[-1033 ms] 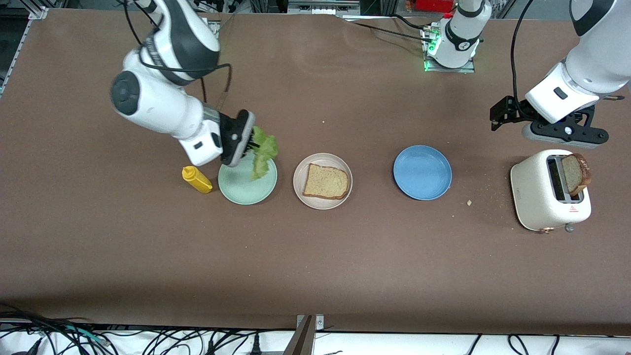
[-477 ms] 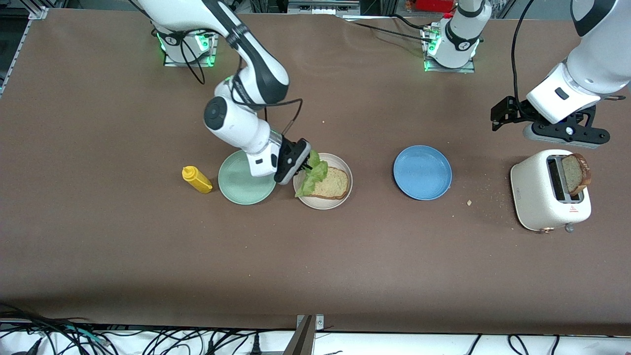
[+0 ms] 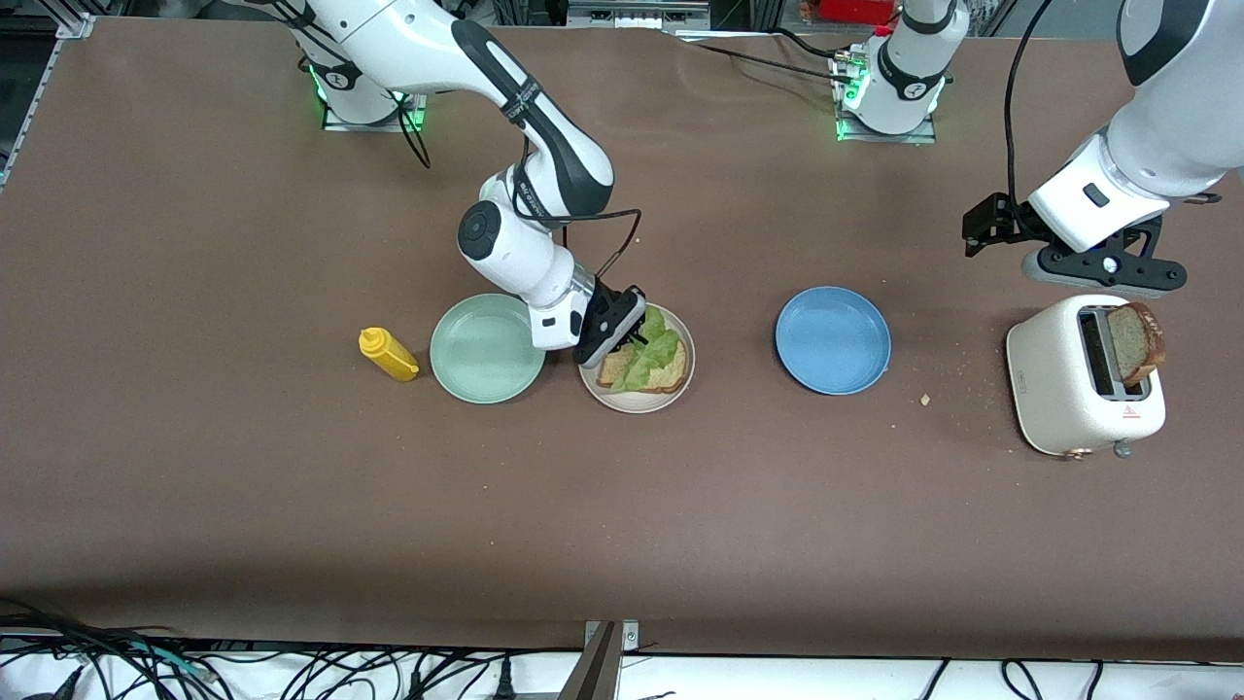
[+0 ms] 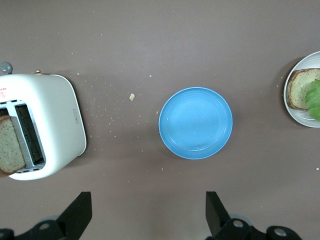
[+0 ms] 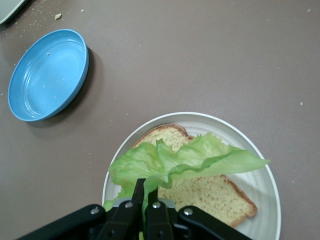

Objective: Make sandwich in beige plate with both arms
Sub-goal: 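Release the lettuce on the bread while the left gripper grasps bread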

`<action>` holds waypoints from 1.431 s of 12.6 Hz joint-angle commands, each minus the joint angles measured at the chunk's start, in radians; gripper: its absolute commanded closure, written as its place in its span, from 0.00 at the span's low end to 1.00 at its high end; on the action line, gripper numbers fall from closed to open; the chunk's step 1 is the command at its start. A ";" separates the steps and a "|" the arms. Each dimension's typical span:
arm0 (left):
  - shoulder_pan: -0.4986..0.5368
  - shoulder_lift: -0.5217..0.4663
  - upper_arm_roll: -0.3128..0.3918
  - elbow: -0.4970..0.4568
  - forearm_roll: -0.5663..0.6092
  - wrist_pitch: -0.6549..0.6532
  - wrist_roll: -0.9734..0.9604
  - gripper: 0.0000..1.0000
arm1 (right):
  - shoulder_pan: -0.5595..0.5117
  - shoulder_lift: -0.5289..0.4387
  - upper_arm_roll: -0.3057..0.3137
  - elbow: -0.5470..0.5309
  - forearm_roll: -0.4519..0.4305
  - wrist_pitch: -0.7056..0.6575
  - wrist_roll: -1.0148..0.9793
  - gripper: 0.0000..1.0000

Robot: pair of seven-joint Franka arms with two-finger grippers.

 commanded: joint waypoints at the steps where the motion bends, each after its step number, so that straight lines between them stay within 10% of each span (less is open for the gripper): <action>1: 0.010 0.001 -0.005 0.001 -0.009 -0.011 -0.001 0.00 | 0.010 0.018 -0.013 0.018 0.022 0.009 0.003 1.00; 7: 0.003 0.012 -0.008 0.002 0.031 -0.012 0.002 0.00 | 0.015 0.078 -0.013 0.006 0.031 0.053 0.003 0.98; 8: 0.008 0.013 -0.005 0.004 0.027 -0.012 0.003 0.00 | 0.010 0.076 -0.022 0.002 0.029 0.052 -0.006 0.71; 9: 0.011 0.015 -0.002 0.002 0.031 -0.012 0.003 0.00 | 0.010 0.076 -0.040 -0.007 0.022 0.053 -0.014 0.01; 13: 0.127 0.078 0.000 0.038 0.034 -0.010 0.013 0.00 | 0.004 0.010 -0.068 -0.039 0.019 0.026 -0.095 0.00; 18: 0.246 0.184 0.000 0.039 0.192 0.027 0.036 0.01 | -0.080 -0.308 -0.153 -0.247 0.022 -0.169 -0.090 0.00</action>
